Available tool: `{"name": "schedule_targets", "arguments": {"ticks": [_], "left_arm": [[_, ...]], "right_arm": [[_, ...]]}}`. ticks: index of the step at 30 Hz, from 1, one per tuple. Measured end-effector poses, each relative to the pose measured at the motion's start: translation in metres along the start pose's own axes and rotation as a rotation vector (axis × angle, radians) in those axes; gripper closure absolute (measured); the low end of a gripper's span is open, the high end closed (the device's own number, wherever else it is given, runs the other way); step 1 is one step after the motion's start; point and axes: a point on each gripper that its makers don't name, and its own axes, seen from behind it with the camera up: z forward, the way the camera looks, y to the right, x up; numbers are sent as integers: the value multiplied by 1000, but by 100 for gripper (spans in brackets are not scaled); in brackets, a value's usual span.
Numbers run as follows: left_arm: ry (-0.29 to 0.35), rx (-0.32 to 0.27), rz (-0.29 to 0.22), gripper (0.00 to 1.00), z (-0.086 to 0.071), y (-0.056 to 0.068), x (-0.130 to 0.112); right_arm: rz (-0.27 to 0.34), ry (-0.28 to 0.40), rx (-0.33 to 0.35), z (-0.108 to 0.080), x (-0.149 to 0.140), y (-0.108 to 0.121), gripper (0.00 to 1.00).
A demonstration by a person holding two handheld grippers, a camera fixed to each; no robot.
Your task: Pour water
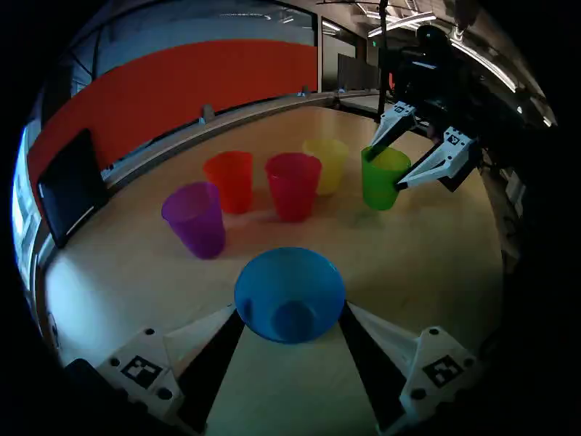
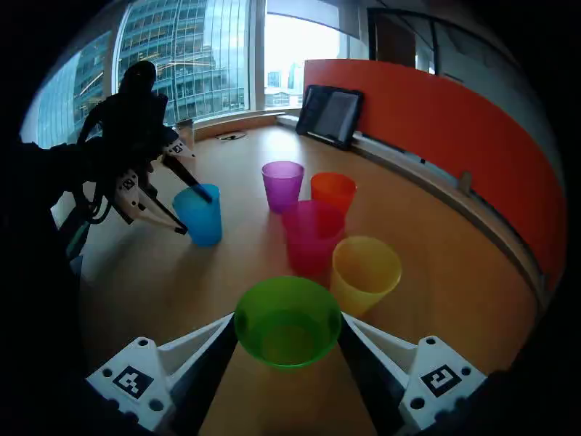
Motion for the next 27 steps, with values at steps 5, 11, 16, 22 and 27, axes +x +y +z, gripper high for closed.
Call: {"name": "schedule_targets", "arguments": {"ticks": [5, 11, 16, 22, 27], "left_arm": [[-11, 0, -6, 5, 0, 1, -6], [-15, 7, -24, 5, -3, -2, -10], [-17, 12, -38, 5, -6, -4, -14], [-17, 12, -45, 5, -9, -3, -17], [-21, 9, -50, 5, -9, 0, -19]], "right_arm": [[-1, -6, -1, 5, -4, 0, 7], [-1, -11, -4, 11, -8, 1, 7], [4, -8, -8, 11, -9, 1, 7], [10, -7, -15, 12, -11, 2, 7], [18, -6, -19, 13, -11, 2, 6]]}}
